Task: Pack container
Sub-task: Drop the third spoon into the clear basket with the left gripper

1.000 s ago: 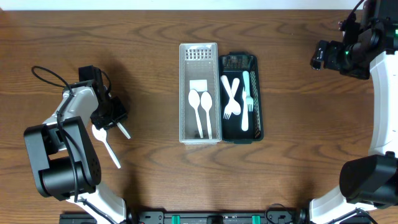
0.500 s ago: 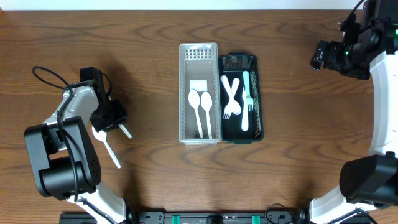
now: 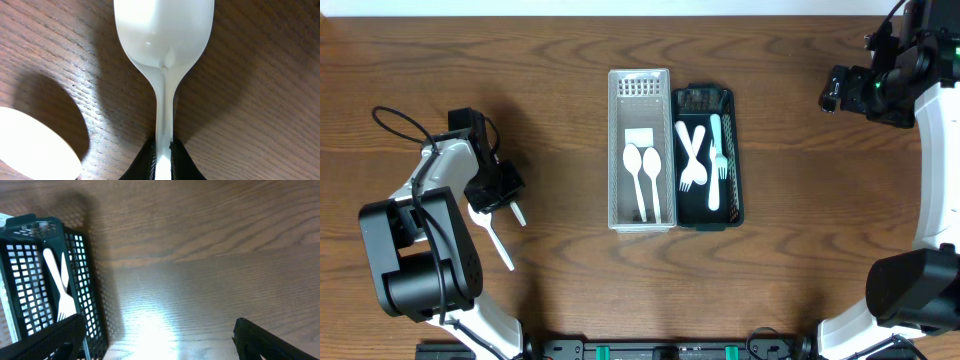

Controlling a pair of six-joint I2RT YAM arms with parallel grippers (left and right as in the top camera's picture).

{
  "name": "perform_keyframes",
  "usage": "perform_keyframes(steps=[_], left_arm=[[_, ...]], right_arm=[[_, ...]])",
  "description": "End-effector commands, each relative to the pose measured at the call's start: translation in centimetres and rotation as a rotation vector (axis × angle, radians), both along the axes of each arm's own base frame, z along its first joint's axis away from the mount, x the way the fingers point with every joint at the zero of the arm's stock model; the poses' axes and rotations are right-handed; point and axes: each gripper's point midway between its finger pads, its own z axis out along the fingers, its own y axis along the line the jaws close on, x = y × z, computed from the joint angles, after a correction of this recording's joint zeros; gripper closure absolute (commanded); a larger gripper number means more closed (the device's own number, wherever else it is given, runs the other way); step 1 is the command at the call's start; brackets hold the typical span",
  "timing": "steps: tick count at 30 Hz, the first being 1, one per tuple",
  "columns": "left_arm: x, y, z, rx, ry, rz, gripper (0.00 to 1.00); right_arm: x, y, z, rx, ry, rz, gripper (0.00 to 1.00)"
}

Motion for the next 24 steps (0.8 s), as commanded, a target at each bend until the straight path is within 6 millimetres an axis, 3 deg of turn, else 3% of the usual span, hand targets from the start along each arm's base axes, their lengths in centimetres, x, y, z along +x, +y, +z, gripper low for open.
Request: perform_keyframes(steps=[1,5,9,13,17,20,24], left_arm=[[0.1,0.1,0.4,0.011,0.013,-0.004,0.94],[1.3,-0.8,3.8,0.024,-0.054,-0.038,0.94],[2.2,-3.3,8.6,0.038,-0.154,-0.115,0.94],[1.8,-8.0,13.5,0.035,-0.257,-0.253,0.94],[1.0,-14.3,17.2,0.011,-0.373,-0.439,0.94],[0.5,-18.3,18.5,0.015,-0.432,-0.564,0.94],[0.2,-23.3,18.4,0.008,-0.487,-0.698,0.94]], right_arm=[[0.0,0.3,-0.5,0.004,0.012,0.023,0.03],[0.1,0.3,-0.5,0.004,0.011,0.023,0.03],[0.1,0.3,-0.5,0.004,0.011,0.023,0.03],[0.0,0.3,-0.5,0.004,0.011,0.023,0.03],[0.1,0.3,-0.5,0.004,0.011,0.023,0.03],[0.0,0.3,-0.5,0.004,0.012,0.023,0.03],[0.0,0.3,-0.5,0.004,0.012,0.023,0.02]])
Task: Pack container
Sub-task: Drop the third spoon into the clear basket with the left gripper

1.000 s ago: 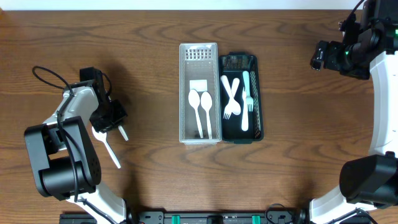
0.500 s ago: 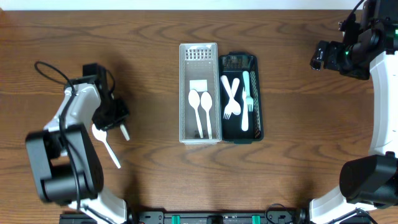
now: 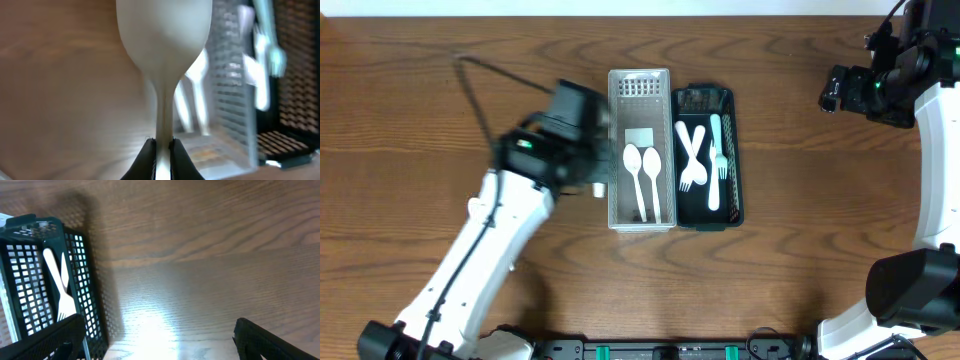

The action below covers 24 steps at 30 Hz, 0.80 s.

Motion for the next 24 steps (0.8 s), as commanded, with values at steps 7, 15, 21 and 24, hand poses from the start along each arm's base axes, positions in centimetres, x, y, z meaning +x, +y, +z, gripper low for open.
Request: perform_keyframes(steps=[7,15,21,24], left_arm=[[1.2,-5.4,-5.3,0.062,0.043,-0.090,0.94],[1.7,-5.4,-10.1,0.119,0.138,-0.086,0.66],[2.8,-4.2,-6.1,0.122,0.066,-0.066,0.51],[3.3,-1.4,-2.4,0.144,0.006,0.003,0.46]], right_arm=[[0.0,0.3,-0.5,0.004,0.015,0.023,0.02],[0.0,0.3,-0.5,0.005,0.015,0.023,0.02],[-0.1,0.3,-0.5,0.004,0.017,0.023,0.02],[-0.2,0.4,-0.5,0.005,0.020,0.024,0.02]])
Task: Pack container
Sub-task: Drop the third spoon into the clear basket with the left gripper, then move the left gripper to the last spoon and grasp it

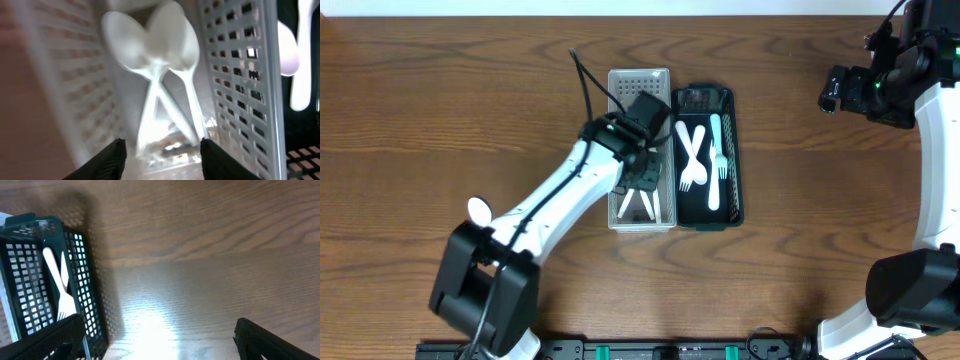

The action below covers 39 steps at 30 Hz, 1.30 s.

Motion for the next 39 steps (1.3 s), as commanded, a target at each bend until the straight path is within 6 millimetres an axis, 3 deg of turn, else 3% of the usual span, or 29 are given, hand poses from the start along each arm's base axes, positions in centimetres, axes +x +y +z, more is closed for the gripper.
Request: perform_keyframes(steps=[1,6,9,12,16,23,29,39], left_arm=[[1.9,3.5,6.7,0.002,-0.167,0.088,0.42],[0.3,12.8,11.8,-0.016,-0.216,0.386,0.18],[-1.6,18.6,13.5,-0.009,-0.231,0.562,0.08],[-4.0,23.8,13.7,0.008,-0.228,0.730,0.02],[-6.3,27.3,11.4,0.001,-0.156,0.832,0.01],[-8.0,29.4,4.1,0.009,-0.020,0.905,0.01],[-8.4,29.2,-1.8,-0.030,0.046,0.878,0.01],[-8.1,29.2,-8.0,-0.024,0.190,0.869,0.01]], right_arm=[[-0.1,0.3,-0.5,0.004,0.017,0.024,0.02],[-0.1,0.3,-0.5,0.004,0.017,0.024,0.02],[-0.1,0.3,-0.5,0.005,0.017,0.023,0.02],[-0.1,0.3,-0.5,0.005,0.018,0.023,0.02],[-0.2,0.4,-0.6,0.006,0.022,0.023,0.02],[-0.3,0.4,-0.6,0.006,0.026,0.023,0.02],[-0.3,0.4,-0.6,0.007,0.028,0.023,0.02],[-0.4,0.4,-0.6,0.007,0.029,0.023,0.02]])
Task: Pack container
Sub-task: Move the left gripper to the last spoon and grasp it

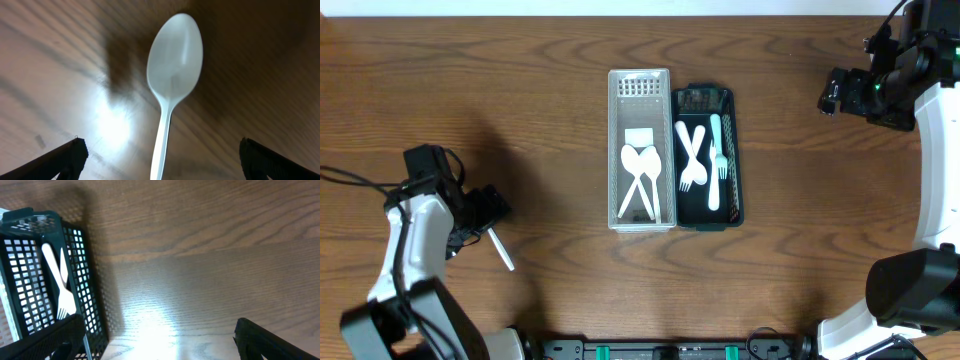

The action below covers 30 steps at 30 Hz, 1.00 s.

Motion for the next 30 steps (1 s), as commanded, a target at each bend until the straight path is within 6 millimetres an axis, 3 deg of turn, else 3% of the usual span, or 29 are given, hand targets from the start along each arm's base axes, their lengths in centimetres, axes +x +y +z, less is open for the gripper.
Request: perform_keyframes(steps=[1,12,14,20,30], left_arm=[[-0.3,-0.1,-1.9,-0.026,0.055,-0.013,0.01],[-1.2,-0.4,-5.5,-0.071,0.164,-0.016,0.03],[-1.2,-0.5,-5.6,-0.073,0.170,-0.016,0.11],[-1.3,-0.5,-5.7,-0.075,0.173,-0.016,0.57],[-1.3,-0.5,-5.7,-0.076,0.172,-0.016,0.91]], right_arm=[[0.0,0.3,-0.5,0.004,0.012,0.023,0.02],[0.0,0.3,-0.5,0.004,0.012,0.023,0.02],[0.0,0.3,-0.5,0.004,0.012,0.023,0.02],[0.0,0.3,-0.5,0.005,0.015,0.023,0.02],[0.0,0.3,-0.5,0.005,0.015,0.023,0.02]])
